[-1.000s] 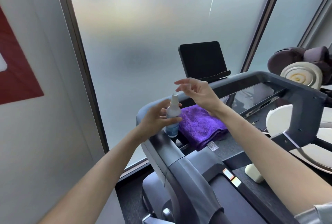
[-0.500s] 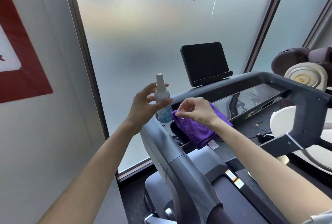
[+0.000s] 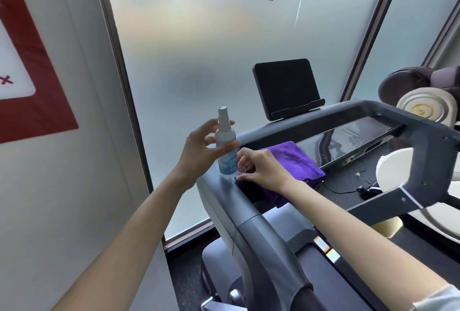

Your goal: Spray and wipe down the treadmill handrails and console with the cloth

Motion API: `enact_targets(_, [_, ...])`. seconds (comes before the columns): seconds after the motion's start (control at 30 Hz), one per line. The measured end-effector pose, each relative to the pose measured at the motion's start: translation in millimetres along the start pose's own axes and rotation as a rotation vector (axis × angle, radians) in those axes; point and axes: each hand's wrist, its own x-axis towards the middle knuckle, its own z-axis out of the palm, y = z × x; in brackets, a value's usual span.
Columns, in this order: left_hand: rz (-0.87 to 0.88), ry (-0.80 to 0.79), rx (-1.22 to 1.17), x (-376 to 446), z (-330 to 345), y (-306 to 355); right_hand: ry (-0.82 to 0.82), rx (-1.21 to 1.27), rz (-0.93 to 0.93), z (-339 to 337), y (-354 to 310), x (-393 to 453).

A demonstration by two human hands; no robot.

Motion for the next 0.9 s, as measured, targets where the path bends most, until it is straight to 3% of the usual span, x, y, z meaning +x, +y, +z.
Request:
enact_targets(0.17, [-0.002,-0.002,0.001,0.6,-2.4,-2.1,-0.013,0.075,-0.008,-8.5,1.8,-2.8])
enact_targets(0.27, [-0.003,-0.014,0.0,1.2,-1.1,-1.9,0.093,0.137,0.008,-25.3,0.5,-5.7])
enact_targets(0.37, [0.027,-0.025,0.009,4.1,6.5,1.2,0.231,0.423,0.039,-46.2,-13.7,-5.6])
enact_targets(0.43, [0.039,-0.036,0.014,7.1,13.6,3.7,0.231,0.575,0.031,-57.9,-26.0,-3.3])
enact_targets(0.53, [0.025,-0.05,0.039,11.5,24.9,6.1,0.18,0.558,0.029,-65.5,-39.0,-0.4])
enact_targets(0.77, [0.037,-0.024,-0.001,9.2,45.8,10.0,0.24,0.57,0.026,-73.1,-39.8,-10.0])
enact_targets(0.9, [0.017,-0.033,-0.008,7.6,56.7,5.2,0.361,0.586,0.066,-74.5,-36.6,-16.2])
